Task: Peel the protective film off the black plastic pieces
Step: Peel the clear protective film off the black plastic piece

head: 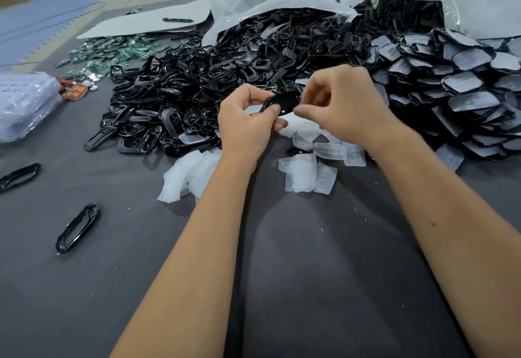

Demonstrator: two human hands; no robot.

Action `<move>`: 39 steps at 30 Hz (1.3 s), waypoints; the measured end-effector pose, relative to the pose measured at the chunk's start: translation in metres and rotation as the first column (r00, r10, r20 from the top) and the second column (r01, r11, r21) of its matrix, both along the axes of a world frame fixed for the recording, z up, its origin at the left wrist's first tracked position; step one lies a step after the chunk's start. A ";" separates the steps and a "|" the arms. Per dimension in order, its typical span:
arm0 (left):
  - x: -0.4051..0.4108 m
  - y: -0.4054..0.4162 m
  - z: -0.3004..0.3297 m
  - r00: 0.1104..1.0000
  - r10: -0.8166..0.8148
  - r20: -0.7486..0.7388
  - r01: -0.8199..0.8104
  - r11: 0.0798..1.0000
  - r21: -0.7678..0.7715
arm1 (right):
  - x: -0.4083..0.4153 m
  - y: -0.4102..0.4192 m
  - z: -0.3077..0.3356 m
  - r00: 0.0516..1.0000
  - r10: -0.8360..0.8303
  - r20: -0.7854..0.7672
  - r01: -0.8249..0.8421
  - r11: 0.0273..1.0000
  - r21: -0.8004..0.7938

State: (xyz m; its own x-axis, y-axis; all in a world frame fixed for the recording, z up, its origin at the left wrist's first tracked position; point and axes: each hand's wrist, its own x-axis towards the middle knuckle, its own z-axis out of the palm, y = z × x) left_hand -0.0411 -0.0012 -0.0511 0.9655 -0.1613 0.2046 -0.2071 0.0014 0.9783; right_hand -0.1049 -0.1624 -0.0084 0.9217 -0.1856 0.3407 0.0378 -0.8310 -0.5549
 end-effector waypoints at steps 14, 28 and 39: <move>0.004 0.000 -0.003 0.997 0.047 -0.060 -0.049 0.998 -0.043 | -0.010 -0.016 0.015 0.885 0.109 -0.452 -0.180 0.977 -0.116; 0.000 0.002 0.001 0.994 0.031 -0.107 -0.042 0.994 -0.096 | 0.010 0.021 -0.037 0.980 0.000 0.198 -0.160 0.588 0.793; 0.003 -0.001 0.001 0.995 0.026 -0.100 -0.039 0.991 -0.130 | 0.011 0.021 -0.038 0.969 -0.046 0.243 -0.189 0.500 0.845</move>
